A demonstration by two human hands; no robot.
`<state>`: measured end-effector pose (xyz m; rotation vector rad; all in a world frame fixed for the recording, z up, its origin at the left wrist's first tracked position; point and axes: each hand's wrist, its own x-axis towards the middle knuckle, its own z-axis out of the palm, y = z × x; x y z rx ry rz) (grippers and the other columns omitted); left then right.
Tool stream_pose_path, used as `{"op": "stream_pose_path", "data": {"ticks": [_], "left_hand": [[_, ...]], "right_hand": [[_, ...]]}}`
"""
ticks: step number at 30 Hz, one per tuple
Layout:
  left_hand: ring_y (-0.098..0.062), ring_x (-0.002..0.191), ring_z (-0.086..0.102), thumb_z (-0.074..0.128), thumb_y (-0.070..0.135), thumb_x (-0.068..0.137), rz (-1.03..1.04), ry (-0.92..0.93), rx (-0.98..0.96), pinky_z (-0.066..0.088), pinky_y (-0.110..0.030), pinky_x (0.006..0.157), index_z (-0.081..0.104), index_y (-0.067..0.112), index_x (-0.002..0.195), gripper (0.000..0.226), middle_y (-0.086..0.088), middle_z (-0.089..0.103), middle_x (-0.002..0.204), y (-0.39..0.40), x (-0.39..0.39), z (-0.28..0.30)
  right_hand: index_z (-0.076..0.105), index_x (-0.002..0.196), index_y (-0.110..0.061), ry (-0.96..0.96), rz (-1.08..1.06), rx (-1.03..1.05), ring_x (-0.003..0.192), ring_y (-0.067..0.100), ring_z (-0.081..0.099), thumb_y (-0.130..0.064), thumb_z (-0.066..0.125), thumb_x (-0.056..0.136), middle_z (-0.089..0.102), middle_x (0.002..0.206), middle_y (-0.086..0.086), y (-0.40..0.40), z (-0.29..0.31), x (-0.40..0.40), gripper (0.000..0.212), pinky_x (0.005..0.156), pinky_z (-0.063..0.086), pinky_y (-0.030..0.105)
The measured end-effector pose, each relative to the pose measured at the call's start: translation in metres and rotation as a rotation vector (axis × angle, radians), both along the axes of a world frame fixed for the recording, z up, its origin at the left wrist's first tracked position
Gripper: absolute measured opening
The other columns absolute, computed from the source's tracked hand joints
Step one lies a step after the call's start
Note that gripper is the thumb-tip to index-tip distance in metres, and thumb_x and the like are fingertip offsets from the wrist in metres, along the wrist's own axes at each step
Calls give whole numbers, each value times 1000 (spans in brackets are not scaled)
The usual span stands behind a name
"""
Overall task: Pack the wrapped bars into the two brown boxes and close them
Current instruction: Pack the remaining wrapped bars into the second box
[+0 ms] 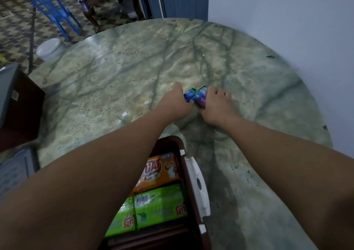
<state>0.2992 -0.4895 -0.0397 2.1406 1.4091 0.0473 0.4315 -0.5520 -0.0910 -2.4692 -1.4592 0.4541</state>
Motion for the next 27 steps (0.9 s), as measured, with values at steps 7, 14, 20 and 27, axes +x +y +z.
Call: {"op": "stream_pose_path", "data": {"ticks": [7, 14, 20, 27], "left_hand": [[-33, 103, 58, 62, 32, 88, 48, -8, -29, 55, -44, 84, 33, 13, 131, 55, -16, 50, 122, -2, -12, 12], [-29, 96, 52, 62, 34, 92, 101, -83, 37, 53, -42, 77, 34, 13, 133, 53, -16, 41, 130, -10, -36, 36], [-31, 99, 57, 62, 34, 91, 130, -181, 61, 54, -43, 80, 34, 16, 128, 49, -15, 43, 128, -28, -70, 64], [-29, 103, 58, 64, 33, 91, 145, -214, 128, 52, -42, 85, 36, 15, 130, 51, -13, 47, 126, -59, -123, 91]], "right_hand": [[33, 147, -14, 169, -146, -6, 130, 38, 39, -56, 85, 72, 35, 144, 19, -1, 13, -11, 100, 105, 38, 41], [35, 146, -17, 398, -183, 261, 114, 27, 52, -44, 88, 67, 32, 138, 11, -5, 50, -28, 99, 94, 49, 32], [34, 147, -16, 386, -140, 340, 104, 17, 41, -42, 87, 67, 33, 138, 10, -20, 85, -58, 99, 98, 53, 38], [34, 145, -20, 394, -81, 393, 108, 21, 48, -41, 84, 66, 30, 141, 9, -49, 112, -105, 96, 91, 50, 34]]}}
